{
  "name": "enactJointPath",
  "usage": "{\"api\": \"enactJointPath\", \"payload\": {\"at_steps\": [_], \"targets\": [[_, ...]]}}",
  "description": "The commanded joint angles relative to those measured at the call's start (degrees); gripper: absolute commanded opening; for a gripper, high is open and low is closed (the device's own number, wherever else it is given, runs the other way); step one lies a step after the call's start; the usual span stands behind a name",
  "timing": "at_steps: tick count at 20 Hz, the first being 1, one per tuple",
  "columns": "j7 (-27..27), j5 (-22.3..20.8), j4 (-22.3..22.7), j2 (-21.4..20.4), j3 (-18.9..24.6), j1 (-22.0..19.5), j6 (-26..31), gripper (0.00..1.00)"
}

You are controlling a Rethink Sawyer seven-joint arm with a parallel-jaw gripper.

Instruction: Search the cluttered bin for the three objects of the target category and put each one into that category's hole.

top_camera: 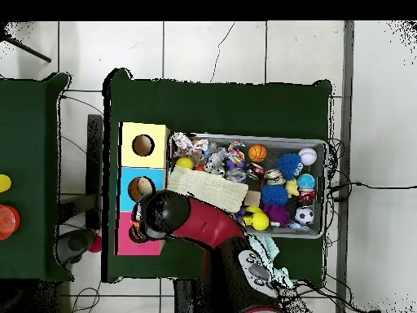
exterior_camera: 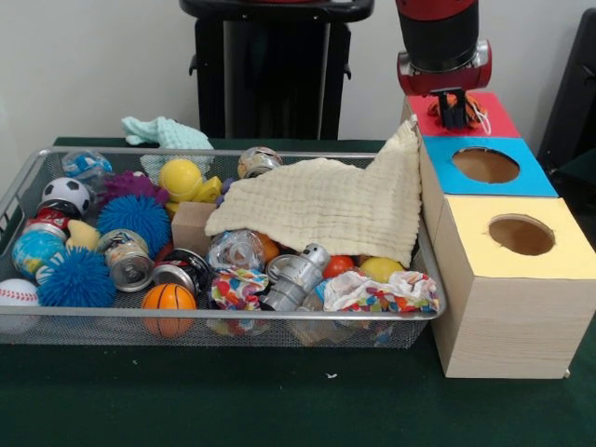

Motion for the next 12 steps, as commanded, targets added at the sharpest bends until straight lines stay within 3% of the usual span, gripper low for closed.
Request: {"api": "enactJointPath", "payload": {"at_steps": [1, 12], "targets": [[8.56, 0.02, 0.23, 0.04, 1.53, -1.08, 6.69, 0.00], [9.09, 0.55, -0.07, -1.05, 1.55, -0.77, 8.24, 0.00]]}}
